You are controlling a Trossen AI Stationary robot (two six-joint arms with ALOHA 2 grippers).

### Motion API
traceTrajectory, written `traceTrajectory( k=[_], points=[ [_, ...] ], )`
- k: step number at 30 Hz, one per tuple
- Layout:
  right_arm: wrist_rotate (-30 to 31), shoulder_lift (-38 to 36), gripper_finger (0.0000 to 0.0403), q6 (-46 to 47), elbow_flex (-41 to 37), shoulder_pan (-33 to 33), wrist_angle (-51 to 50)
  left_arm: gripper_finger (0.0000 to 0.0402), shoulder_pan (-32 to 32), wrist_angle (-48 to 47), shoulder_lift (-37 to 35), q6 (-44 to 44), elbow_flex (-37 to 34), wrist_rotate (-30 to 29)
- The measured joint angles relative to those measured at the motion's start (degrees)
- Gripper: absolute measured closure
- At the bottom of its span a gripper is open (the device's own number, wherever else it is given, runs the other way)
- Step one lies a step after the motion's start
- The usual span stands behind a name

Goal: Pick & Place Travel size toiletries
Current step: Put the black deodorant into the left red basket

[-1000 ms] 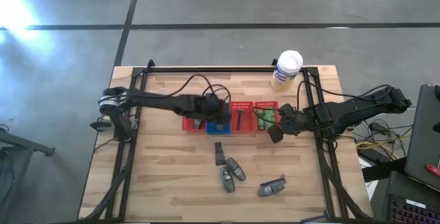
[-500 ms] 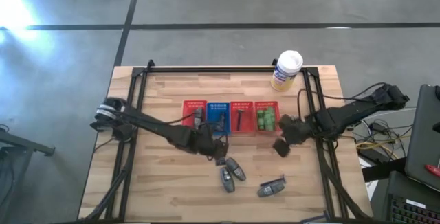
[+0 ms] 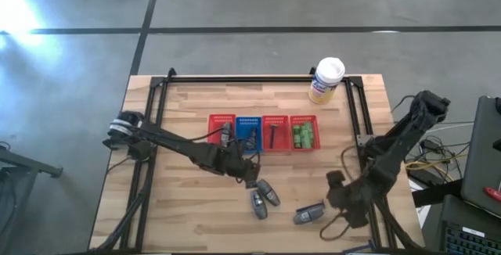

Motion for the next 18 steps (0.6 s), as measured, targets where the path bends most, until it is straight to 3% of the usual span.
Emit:
traceTrajectory(
  k=[11,18],
  points=[
    [2.8,19.2,0.0067,-0.7,8.3,1.4,1.5,0.0211,0.0,0.0,0.0,4.7,0.0,0.6],
    [2.7,27.6,0.0072,-0.1,12.5,1.3,1.3,0.0211,0.0,0.3,0.0,7.6,0.0,0.9]
  ],
)
